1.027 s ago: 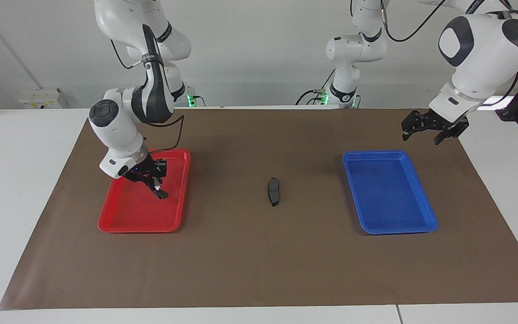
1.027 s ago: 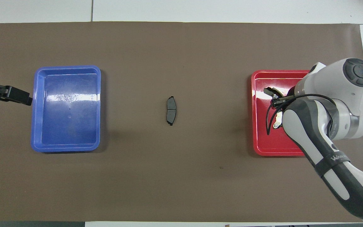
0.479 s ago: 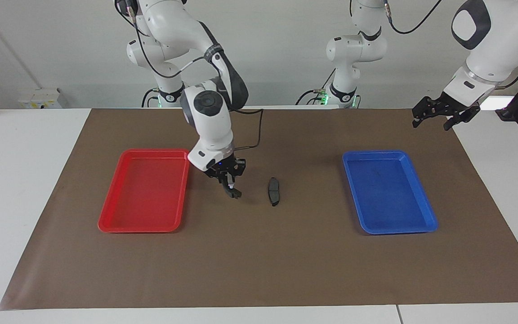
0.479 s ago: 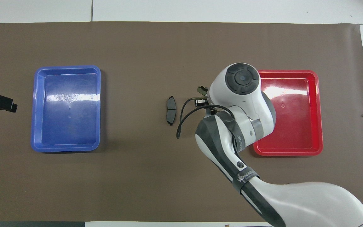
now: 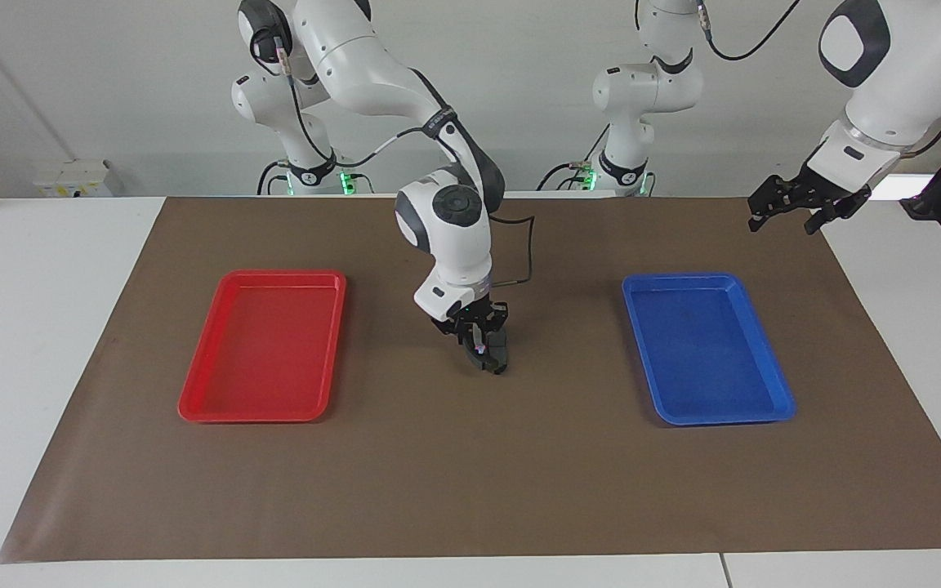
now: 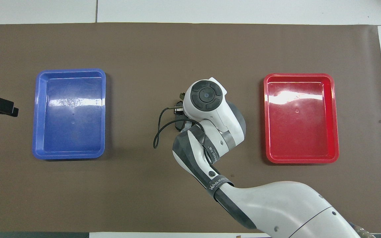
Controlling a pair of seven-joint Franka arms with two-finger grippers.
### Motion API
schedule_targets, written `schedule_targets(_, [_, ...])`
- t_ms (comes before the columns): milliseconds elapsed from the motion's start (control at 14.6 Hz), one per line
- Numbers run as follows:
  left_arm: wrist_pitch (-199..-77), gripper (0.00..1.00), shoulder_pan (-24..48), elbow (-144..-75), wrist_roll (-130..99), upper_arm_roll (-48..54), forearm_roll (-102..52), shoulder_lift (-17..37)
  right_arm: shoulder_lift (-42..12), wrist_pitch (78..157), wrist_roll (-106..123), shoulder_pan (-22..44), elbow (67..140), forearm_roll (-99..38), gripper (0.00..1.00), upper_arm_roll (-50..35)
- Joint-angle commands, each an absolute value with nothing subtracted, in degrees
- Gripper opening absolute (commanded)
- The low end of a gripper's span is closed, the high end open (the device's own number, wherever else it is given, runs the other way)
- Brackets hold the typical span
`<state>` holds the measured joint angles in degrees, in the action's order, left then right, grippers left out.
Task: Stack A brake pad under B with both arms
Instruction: 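Carry the curved pad with the right gripper over the pad mid-table, then lower the curved pad onto the other pad and open the right gripper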
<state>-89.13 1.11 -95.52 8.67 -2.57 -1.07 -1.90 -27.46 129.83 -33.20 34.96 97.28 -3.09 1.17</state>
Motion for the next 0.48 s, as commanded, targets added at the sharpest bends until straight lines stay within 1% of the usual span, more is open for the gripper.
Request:
schedule_targets(0, [-89.91, 0.98, 1.58, -96.68, 7.56, -2.55, -0.18, -3.25, -28.91, 131.48, -33.66, 35.94, 95.54, -3.96, 0.0, 1.32])
schedule_targets(411, [-90.88, 0.98, 1.41, -96.77, 7.47, -2.46, -0.18, -3.25, -29.88, 132.36, -34.45, 37.35, 95.54, -3.87, 0.0, 1.32])
